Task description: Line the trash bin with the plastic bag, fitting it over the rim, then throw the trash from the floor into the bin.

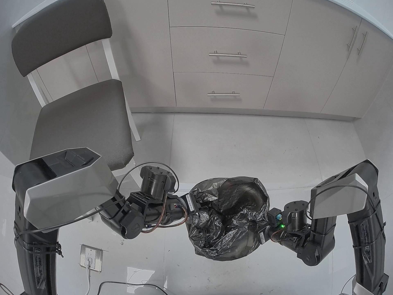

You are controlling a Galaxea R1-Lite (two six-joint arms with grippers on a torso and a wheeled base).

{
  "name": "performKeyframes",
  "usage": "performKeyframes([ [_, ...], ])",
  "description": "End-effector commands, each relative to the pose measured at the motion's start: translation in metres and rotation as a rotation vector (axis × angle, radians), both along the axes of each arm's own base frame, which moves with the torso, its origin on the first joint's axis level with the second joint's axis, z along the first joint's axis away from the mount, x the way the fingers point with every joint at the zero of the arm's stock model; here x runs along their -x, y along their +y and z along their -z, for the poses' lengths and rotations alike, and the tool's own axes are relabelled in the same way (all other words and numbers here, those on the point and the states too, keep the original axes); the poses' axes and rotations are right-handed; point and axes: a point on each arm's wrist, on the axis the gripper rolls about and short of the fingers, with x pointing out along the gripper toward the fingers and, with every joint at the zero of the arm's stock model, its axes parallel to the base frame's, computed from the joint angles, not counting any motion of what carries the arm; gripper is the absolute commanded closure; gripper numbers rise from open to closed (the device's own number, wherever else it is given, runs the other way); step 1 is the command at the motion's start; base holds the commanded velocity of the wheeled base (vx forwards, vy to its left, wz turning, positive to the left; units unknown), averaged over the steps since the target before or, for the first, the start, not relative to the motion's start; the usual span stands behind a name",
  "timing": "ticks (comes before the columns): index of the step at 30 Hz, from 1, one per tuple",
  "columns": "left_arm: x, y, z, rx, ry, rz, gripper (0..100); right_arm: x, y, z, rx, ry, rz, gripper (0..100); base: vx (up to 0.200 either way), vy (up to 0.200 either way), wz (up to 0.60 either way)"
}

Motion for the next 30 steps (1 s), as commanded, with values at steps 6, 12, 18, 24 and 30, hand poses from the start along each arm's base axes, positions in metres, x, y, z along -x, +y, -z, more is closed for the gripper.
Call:
performKeyframes([
  [6,-0.0016,0.0018,0.0012,0.001,0.003,-0.004,100,-0.0042,-0.0035,0.0018,0.019,-0.012,0.026,100,0.000,0.000,0.00],
  [12,-0.0013,0.0020,0.0015,0.000,0.005,-0.004,100,-0.0036,-0.0065,0.0028,0.052,-0.018,0.015,100,0.000,0.000,0.00],
  [18,-0.0010,0.0021,0.0018,-0.001,0.005,-0.003,100,-0.0030,-0.0067,0.0025,0.047,-0.023,0.013,0,0.000,0.000,0.00],
  [24,-0.0007,0.0023,0.0015,-0.001,0.005,-0.003,100,-0.0030,-0.0066,0.0025,0.044,-0.022,0.013,0,0.000,0.000,0.00],
  [30,-0.0004,0.0025,0.0018,-0.003,0.005,-0.003,100,-0.0115,-0.0092,-0.0017,0.029,-0.052,0.042,0,0.000,0.000,0.00],
])
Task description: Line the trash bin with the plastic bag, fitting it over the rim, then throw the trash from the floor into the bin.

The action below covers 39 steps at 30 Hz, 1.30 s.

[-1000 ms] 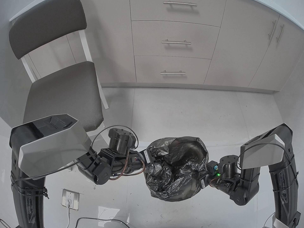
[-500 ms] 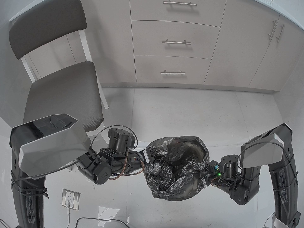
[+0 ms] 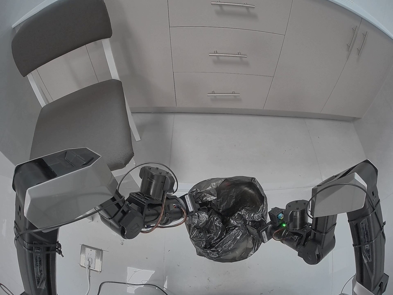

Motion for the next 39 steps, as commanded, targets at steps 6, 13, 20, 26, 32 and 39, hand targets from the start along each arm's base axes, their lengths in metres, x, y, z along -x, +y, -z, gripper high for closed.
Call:
performKeyframes([
  [6,0.000,0.000,0.000,-0.001,0.000,0.000,100,-0.018,-0.016,-0.013,-0.023,-0.078,0.079,0,0.000,0.000,0.00],
  [13,0.001,0.000,0.000,-0.002,-0.001,0.002,100,-0.031,-0.037,-0.032,-0.061,-0.140,0.147,0,0.000,0.000,0.00],
  [20,0.001,0.000,0.001,-0.003,0.001,0.000,100,-0.019,-0.038,-0.024,-0.037,-0.083,0.138,0,0.000,0.000,0.00],
  [26,0.001,-0.001,0.001,-0.004,0.000,0.002,100,0.010,-0.041,-0.012,-0.006,0.039,0.109,0,0.000,0.000,0.00],
  [32,0.002,-0.002,0.001,-0.006,0.000,0.005,100,0.031,-0.028,-0.009,-0.002,0.111,0.010,0,0.000,0.000,0.00],
  [39,0.003,-0.002,0.005,-0.046,-0.024,0.011,100,0.038,-0.018,0.004,0.005,0.156,-0.040,0,0.000,0.000,0.00],
])
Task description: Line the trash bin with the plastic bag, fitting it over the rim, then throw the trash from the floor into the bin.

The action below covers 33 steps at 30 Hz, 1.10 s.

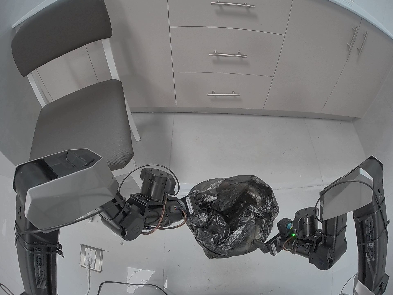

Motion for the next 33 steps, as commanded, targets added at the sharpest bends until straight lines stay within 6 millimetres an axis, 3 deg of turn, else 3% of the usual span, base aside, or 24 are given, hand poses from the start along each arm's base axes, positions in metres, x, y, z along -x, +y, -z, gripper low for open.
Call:
performKeyframes([
  [1,0.001,-0.002,0.003,-0.015,-0.001,-0.005,100,0.001,0.001,0.006,-0.001,0.008,-0.004,0,0.000,0.000,0.00],
  [2,0.001,-0.002,0.003,-0.016,-0.002,-0.007,100,0.001,0.001,0.005,-0.003,0.007,-0.003,0,0.000,0.000,0.00],
  [10,0.001,-0.002,0.003,-0.016,-0.002,-0.007,100,-0.005,-0.002,-0.075,-0.183,-0.216,0.070,0,0.000,0.000,0.00],
  [14,0.002,-0.002,0.004,-0.019,0.000,-0.004,100,-0.006,-0.005,-0.094,-0.227,-0.277,0.093,0,0.000,0.000,0.00],
  [20,0.004,-0.002,0.005,-0.041,-0.015,0.018,100,-0.019,-0.013,-0.088,-0.233,-0.278,0.140,0,0.000,0.000,0.00],
  [25,0.005,-0.001,0.006,-0.048,-0.013,0.022,100,-0.038,-0.029,-0.066,-0.210,-0.248,0.208,0,0.000,0.000,0.00],
  [33,0.005,-0.001,0.006,-0.048,-0.013,0.022,100,-0.043,-0.031,-0.055,-0.202,-0.229,0.218,0,0.000,0.000,0.00],
])
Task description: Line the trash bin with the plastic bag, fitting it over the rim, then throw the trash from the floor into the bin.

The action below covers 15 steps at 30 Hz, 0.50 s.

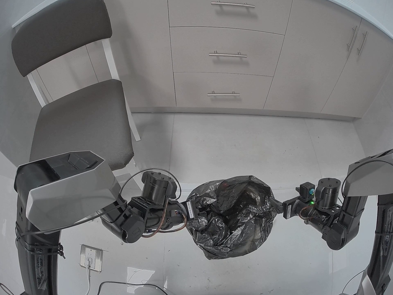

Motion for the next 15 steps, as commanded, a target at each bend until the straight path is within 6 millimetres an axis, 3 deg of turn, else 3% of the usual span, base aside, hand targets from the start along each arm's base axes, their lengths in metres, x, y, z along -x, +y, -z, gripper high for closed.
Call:
performKeyframes([
  [1,0.000,0.000,0.001,0.000,0.002,0.000,100,-0.003,-0.001,0.010,0.004,0.012,0.004,0,0.000,0.000,0.00],
  [15,-0.001,-0.003,0.003,-0.002,-0.029,-0.025,100,-0.010,0.000,0.031,0.014,0.055,0.012,0,0.000,0.000,0.00],
])
